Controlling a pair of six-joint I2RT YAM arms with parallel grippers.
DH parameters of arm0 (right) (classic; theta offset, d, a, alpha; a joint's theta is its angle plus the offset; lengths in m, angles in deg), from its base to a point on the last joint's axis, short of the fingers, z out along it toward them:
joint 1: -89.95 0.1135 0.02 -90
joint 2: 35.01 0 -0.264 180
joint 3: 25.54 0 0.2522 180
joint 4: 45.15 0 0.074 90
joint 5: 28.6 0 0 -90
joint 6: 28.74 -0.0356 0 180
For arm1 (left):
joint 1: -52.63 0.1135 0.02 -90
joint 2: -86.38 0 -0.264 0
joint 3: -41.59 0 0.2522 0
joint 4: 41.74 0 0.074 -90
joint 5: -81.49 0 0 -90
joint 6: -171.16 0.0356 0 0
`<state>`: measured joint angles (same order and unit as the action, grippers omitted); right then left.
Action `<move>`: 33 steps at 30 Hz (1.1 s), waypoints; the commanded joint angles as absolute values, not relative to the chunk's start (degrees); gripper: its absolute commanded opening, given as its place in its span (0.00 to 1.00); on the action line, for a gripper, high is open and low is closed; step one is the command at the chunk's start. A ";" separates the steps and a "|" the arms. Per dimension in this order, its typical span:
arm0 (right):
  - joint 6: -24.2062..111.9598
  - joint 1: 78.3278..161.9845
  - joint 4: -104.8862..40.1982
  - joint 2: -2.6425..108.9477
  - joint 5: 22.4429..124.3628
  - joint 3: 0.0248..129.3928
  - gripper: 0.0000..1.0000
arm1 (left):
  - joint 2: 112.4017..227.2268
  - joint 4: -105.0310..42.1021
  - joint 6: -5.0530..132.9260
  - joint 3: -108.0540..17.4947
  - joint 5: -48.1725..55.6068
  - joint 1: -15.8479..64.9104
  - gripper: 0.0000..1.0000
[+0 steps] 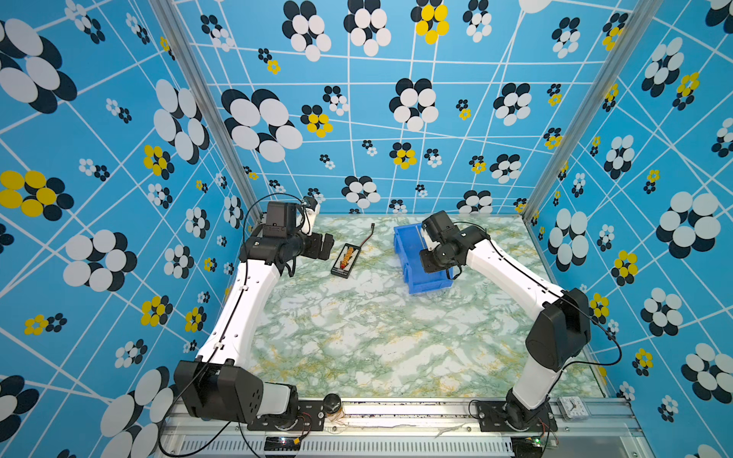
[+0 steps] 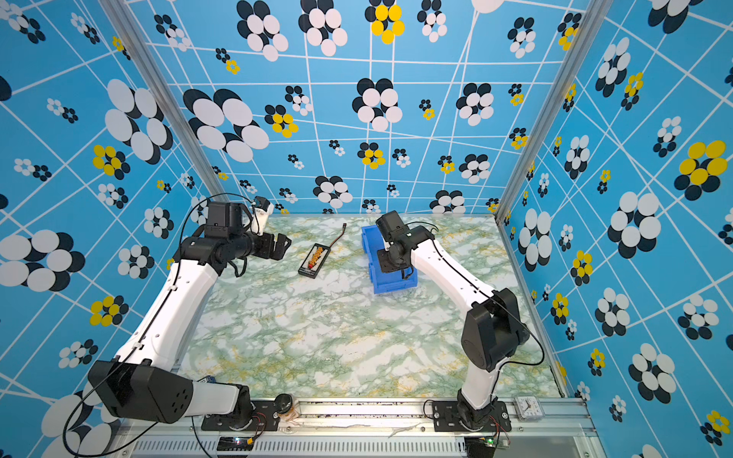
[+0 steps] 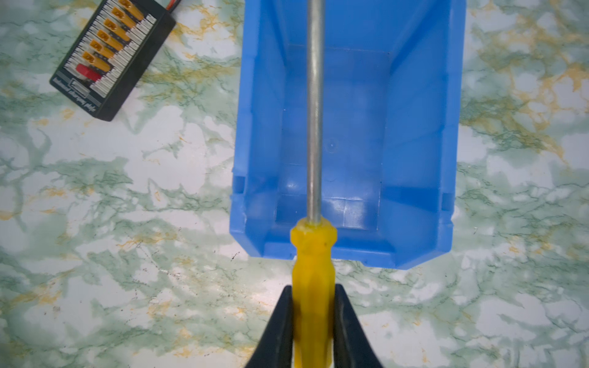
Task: Put the screwdriver in the bin
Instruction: Place the screwdriver into the bin.
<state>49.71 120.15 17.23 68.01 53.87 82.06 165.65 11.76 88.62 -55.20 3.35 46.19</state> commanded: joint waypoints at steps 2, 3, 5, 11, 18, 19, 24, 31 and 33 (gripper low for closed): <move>50.33 118.71 14.23 71.75 54.87 84.20 0.22 | 163.47 15.53 90.90 -56.68 11.73 45.05 0.99; 50.49 118.45 13.98 72.55 54.84 84.68 0.22 | 163.39 16.05 91.07 -56.83 13.44 44.85 0.99; 50.83 118.17 14.30 74.71 54.74 86.23 0.22 | 163.33 17.27 91.59 -56.99 17.38 44.36 0.99; 51.32 117.64 14.39 79.84 54.95 89.50 0.22 | 163.04 20.08 93.33 -57.08 24.62 43.33 0.99; 51.68 117.38 14.13 83.96 55.37 91.46 0.21 | 162.68 20.26 93.51 -56.56 25.33 42.72 0.99; 51.60 117.39 14.21 84.61 55.51 91.78 0.21 | 162.59 19.97 93.33 -56.32 25.17 42.70 0.99; 50.98 117.29 14.74 87.03 57.54 92.88 0.22 | 162.34 19.04 93.02 -55.16 24.45 42.65 0.99; 51.09 117.20 15.01 89.26 57.99 93.98 0.22 | 162.23 18.62 92.96 -54.66 23.88 42.36 0.99; 50.81 117.29 14.56 90.94 58.11 93.71 0.23 | 162.15 18.08 92.59 -54.21 23.28 42.32 0.99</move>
<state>50.61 117.61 14.43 88.91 57.26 92.27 163.55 18.71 92.38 -55.40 23.41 42.91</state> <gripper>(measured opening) 0.225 0.992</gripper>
